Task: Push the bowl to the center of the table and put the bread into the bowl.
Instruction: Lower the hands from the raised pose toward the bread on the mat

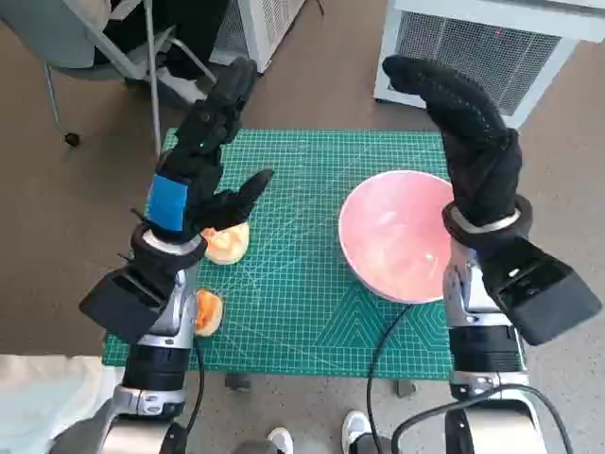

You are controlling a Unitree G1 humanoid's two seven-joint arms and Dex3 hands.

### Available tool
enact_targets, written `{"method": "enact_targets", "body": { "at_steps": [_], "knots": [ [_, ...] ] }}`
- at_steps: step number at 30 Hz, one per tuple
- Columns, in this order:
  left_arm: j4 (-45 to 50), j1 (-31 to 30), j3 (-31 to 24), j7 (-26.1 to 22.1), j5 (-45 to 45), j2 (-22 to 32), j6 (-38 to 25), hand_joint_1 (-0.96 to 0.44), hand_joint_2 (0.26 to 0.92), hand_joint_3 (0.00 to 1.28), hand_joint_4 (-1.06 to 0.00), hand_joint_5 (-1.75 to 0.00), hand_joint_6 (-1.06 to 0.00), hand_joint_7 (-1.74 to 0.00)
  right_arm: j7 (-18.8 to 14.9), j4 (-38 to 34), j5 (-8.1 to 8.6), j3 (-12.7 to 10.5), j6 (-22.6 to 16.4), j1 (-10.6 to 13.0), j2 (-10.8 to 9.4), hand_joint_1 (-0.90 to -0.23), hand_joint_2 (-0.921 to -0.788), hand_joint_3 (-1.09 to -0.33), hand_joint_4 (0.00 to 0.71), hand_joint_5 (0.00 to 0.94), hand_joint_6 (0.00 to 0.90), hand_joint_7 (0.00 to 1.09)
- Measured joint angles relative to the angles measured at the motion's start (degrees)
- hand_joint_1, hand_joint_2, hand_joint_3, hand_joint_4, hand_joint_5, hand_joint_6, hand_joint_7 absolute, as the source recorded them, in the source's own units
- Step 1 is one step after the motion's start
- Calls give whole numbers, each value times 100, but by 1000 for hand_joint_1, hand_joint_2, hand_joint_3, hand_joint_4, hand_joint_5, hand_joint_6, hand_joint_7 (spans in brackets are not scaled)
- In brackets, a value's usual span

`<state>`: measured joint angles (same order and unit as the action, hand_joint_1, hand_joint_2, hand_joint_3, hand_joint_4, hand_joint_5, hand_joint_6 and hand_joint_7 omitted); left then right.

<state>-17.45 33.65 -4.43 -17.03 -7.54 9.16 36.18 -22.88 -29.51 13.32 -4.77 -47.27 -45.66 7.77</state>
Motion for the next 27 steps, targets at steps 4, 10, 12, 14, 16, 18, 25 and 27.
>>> {"method": "enact_targets", "body": {
  "at_steps": [4,10,12,14,16,18,25,27],
  "knots": [
    [0,0,-2,0,0,0,0,-459,921,332,-246,-2,-324,-8,0,-15,2,-1,0,0,0,-563,-921,-805,259,15,-1,608],
    [0,0,-4,-2,0,0,0,-462,921,332,-248,-3,-325,-8,-4,-18,6,0,0,3,0,-564,-921,-806,259,14,-1,607],
    [0,0,-4,-3,0,0,0,-463,921,332,-248,-3,-325,-8,-8,-18,9,0,1,6,0,-565,-921,-805,259,14,-1,608],
    [0,0,-5,-6,0,0,0,-464,921,333,-248,-3,-325,-8,-16,-19,15,0,1,12,0,-566,-921,-804,260,14,-1,608],
    [0,0,-6,-10,0,1,0,-465,921,333,-249,-3,-325,-8,-24,-19,25,0,1,19,0,-568,-921,-802,261,15,-1,608],
    [0,0,-9,-13,0,2,0,-465,921,333,-248,-3,-325,-7,-29,-19,26,0,2,30,0,-569,-921,-801,263,15,-1,609],
    [0,-1,-15,-33,-2,10,0,-462,921,333,-248,-2,-325,-7,-43,10,29,-7,4,97,12,-565,-921,-817,259,13,-1,604],
    [0,-3,-15,-51,-8,10,0,-462,921,333,-247,-1,-325,-7,-54,50,43,-25,4,151,35,-560,-921,-833,254,10,-1,600]
  ]
}}
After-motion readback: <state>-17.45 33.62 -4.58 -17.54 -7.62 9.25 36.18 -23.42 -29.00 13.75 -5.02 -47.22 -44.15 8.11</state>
